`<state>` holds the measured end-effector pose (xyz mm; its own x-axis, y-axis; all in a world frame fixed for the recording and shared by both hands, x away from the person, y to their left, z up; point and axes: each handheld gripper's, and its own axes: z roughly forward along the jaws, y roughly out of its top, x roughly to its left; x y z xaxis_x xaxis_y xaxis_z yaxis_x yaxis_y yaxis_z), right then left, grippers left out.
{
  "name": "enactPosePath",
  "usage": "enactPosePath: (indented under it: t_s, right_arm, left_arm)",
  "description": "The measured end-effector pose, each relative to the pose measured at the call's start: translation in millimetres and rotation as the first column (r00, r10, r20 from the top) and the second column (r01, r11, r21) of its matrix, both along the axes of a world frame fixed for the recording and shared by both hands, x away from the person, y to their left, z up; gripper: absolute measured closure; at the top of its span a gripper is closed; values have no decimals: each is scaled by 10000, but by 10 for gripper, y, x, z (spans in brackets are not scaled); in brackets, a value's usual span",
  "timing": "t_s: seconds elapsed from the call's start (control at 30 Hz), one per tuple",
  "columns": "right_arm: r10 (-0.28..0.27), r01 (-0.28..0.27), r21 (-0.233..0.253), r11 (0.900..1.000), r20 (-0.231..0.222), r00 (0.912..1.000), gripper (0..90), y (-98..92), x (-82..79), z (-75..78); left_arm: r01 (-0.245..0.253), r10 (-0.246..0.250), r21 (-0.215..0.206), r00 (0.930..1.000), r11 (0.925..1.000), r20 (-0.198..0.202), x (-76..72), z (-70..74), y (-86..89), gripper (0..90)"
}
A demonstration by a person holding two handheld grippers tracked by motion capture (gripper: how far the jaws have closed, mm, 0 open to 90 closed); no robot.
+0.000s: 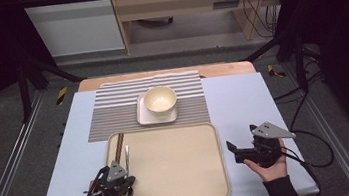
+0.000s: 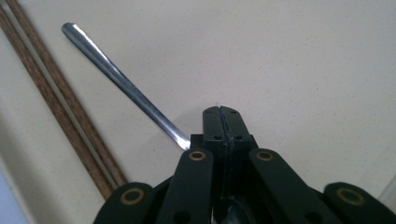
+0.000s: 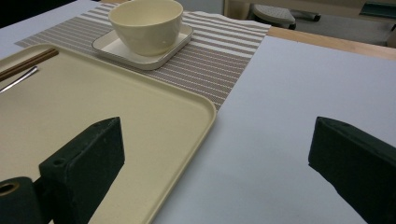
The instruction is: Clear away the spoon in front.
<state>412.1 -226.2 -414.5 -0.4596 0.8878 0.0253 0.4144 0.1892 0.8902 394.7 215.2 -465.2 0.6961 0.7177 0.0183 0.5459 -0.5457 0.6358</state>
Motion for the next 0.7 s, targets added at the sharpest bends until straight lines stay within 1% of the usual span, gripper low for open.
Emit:
enactPosePath:
  t_s: [0.1,0.2,0.27,0.37,0.43,0.53,0.63,0.7]
  right_arm:
    - [-3,3,-58,10000,-1,10000,38,-1,1,-2]
    - [3,-3,-60,10000,-7,10000,38,6,4,-8]
    - [-2,2,-50,10000,-23,10000,38,8,5,-9]
    - [-14,14,-63,10000,-10,10000,38,7,7,-11]
    - [-26,26,-59,10000,1,10000,38,6,7,-10]
    - [-48,48,-69,10000,6,10000,36,3,8,-10]
    - [-74,74,-65,10000,-6,10000,33,-1,8,-8]
    - [-76,76,-87,9999,-11,10000,32,-4,11,-8]
  left_arm:
    - [-41,41,27,10000,10000,-17,12,5,45,893]
    - [-89,89,-30,10000,10000,-40,20,3,41,892]
    - [-54,54,-17,10000,10000,52,33,12,34,890]
    - [-151,160,-257,9991,9996,380,46,55,23,855]
    - [-221,252,-509,9978,9985,614,63,86,18,826]
    - [-370,436,-774,9955,9963,847,93,126,18,768]
    - [-599,726,-1176,9916,9913,1069,132,176,23,694]
    - [-713,873,-1329,9891,9886,1186,152,210,27,635]
